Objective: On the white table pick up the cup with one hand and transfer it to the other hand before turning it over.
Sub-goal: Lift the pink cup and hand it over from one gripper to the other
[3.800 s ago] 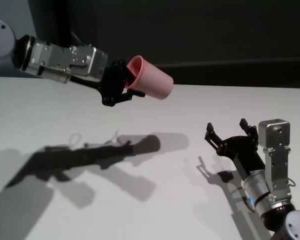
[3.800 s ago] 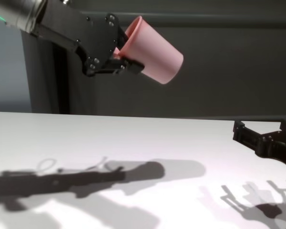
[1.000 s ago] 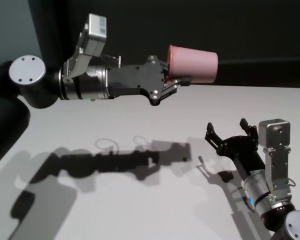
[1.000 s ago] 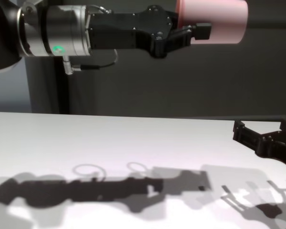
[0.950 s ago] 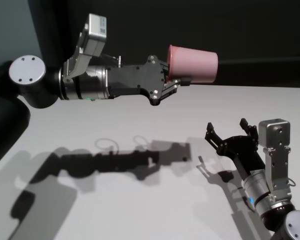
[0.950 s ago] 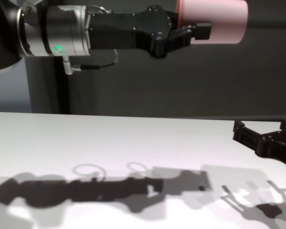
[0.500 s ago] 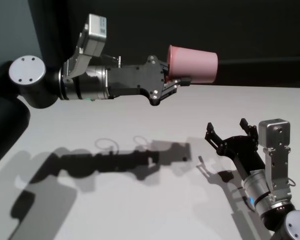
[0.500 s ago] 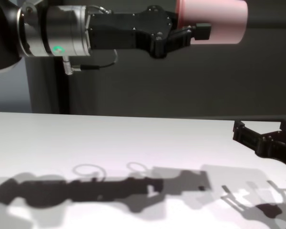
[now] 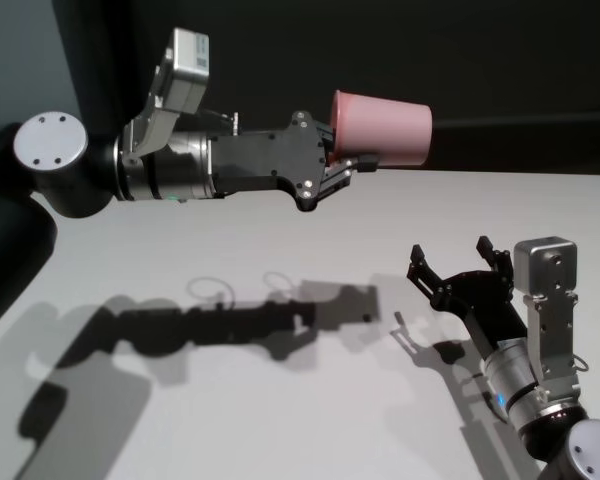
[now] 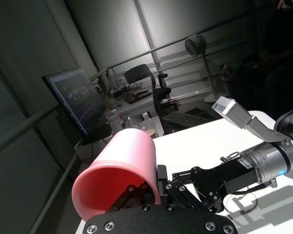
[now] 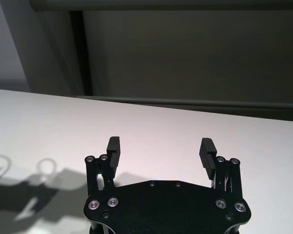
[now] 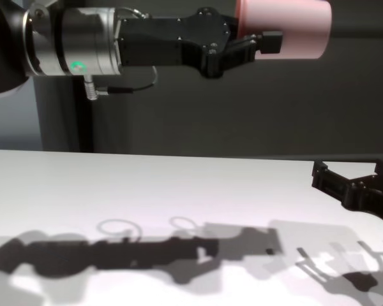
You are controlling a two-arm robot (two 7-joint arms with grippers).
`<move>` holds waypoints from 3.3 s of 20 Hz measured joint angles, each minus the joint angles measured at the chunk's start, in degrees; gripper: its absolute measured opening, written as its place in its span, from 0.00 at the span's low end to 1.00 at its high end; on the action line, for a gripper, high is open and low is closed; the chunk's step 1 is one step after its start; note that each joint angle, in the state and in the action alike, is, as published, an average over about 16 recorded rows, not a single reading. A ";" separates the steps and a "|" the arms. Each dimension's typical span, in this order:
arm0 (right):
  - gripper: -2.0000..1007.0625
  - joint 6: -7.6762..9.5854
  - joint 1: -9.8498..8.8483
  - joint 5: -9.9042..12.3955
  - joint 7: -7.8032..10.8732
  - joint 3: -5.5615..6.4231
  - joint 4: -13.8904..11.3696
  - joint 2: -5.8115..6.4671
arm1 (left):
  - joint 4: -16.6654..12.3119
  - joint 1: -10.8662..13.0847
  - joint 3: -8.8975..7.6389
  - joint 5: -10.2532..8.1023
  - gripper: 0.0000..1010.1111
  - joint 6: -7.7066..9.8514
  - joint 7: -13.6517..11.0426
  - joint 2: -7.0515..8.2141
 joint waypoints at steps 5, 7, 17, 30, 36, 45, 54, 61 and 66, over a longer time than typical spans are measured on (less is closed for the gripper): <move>0.99 0.00 0.00 0.00 0.00 0.00 0.00 0.00 | 0.01 0.00 0.00 0.00 0.04 0.00 0.00 0.00; 0.99 0.00 0.00 0.00 0.00 0.00 0.00 0.00 | 0.01 0.00 0.00 0.00 0.04 -0.01 0.00 0.00; 0.99 0.19 -0.65 1.69 0.42 1.35 -0.55 -0.76 | 0.01 0.00 0.00 0.00 0.04 -0.02 0.00 0.00; 0.99 1.59 -4.66 17.22 3.92 12.34 -4.23 -5.80 | 0.02 0.00 0.00 0.00 0.04 -0.04 0.00 0.00; 0.99 5.35 -4.82 28.59 5.68 17.23 -5.65 -8.42 | 0.02 0.00 0.00 0.00 0.04 -0.04 0.00 0.00; 0.99 15.13 -2.64 47.11 6.45 21.92 -6.29 -11.72 | 0.02 0.00 0.00 0.00 0.04 -0.04 0.00 0.00; 0.99 23.53 -0.34 62.81 7.09 25.12 -5.57 -13.91 | 0.02 0.00 0.00 0.00 0.04 -0.04 0.00 0.00; 0.99 27.93 0.98 71.51 8.38 26.35 -5.02 -14.49 | 0.02 0.00 0.00 0.00 0.04 -0.04 0.00 0.00; 0.99 30.30 1.80 75.26 9.07 26.22 -4.70 -13.92 | 0.02 0.00 0.00 0.00 0.04 -0.04 0.00 0.00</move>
